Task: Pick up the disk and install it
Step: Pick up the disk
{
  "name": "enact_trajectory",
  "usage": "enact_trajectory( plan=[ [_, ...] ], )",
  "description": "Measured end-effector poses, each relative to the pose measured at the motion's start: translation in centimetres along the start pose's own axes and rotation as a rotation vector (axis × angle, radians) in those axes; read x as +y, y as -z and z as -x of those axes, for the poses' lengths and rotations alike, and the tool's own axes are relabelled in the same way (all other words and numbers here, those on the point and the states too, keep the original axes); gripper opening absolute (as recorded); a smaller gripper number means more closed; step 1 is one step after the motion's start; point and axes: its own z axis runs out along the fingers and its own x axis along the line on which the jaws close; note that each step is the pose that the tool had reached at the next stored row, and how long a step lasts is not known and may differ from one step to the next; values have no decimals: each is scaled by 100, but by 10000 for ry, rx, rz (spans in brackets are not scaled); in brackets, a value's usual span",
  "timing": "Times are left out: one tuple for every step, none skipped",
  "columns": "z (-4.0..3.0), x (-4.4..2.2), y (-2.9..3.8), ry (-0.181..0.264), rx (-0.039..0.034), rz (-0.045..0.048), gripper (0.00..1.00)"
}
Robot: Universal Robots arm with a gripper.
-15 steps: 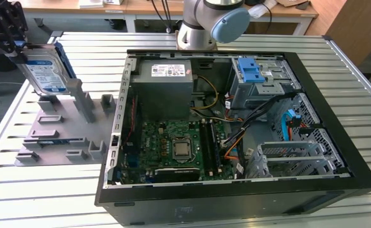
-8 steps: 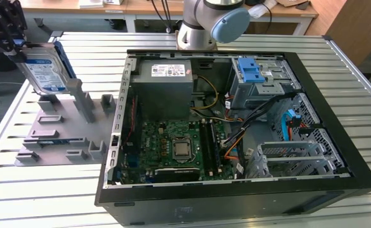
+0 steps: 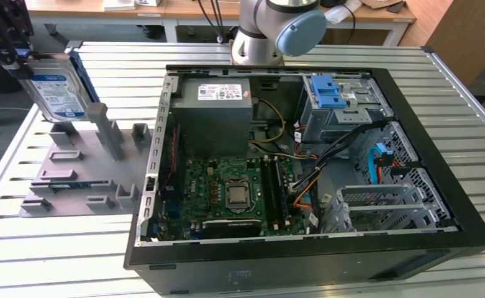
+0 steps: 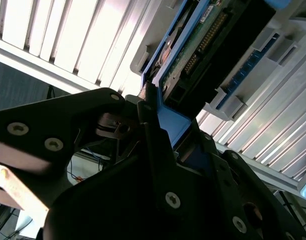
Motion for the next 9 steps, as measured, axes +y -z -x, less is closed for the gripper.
enact_trajectory(
  plan=[
    [0,0,7,0,0,0,36],
    [0,0,14,-1,0,1,36],
    [0,0,22,0,1,2,36],
    [0,0,31,0,1,2,36],
    [0,0,40,0,0,1,36],
    [0,0,49,0,1,2,36],
    [0,0,58,0,0,0,36],
    [0,0,67,0,0,1,36],
    [0,0,76,0,0,1,36]
  ],
)
